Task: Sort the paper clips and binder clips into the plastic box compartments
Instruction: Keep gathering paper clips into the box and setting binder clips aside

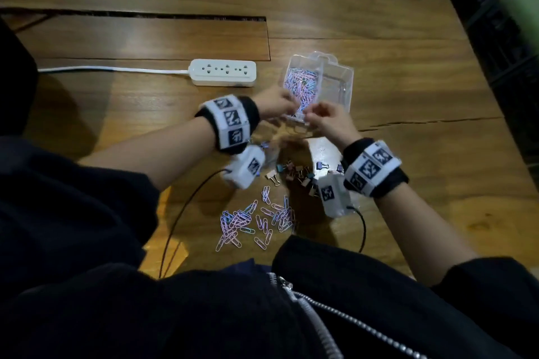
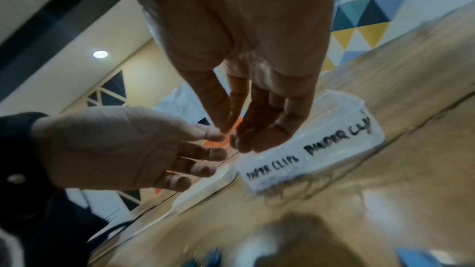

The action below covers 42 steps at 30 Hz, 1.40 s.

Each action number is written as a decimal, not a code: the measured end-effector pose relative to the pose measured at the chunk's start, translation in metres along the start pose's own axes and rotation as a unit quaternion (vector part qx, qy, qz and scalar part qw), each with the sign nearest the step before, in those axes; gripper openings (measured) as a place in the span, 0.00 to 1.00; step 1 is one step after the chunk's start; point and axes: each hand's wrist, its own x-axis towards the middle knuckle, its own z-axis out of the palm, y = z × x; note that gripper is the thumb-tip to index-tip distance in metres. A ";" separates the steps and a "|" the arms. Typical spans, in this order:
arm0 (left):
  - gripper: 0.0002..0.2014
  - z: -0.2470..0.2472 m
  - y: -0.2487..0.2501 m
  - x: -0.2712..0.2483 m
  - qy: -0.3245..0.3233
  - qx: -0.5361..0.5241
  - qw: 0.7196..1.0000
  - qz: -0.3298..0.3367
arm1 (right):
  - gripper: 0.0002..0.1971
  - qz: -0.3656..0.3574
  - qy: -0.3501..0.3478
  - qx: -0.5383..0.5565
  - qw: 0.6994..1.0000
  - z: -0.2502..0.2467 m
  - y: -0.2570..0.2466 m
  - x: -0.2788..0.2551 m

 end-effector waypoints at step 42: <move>0.12 0.071 -0.124 -0.112 0.002 0.380 0.917 0.126 | 0.31 -0.125 -0.109 -0.346 0.924 0.077 0.099 -0.104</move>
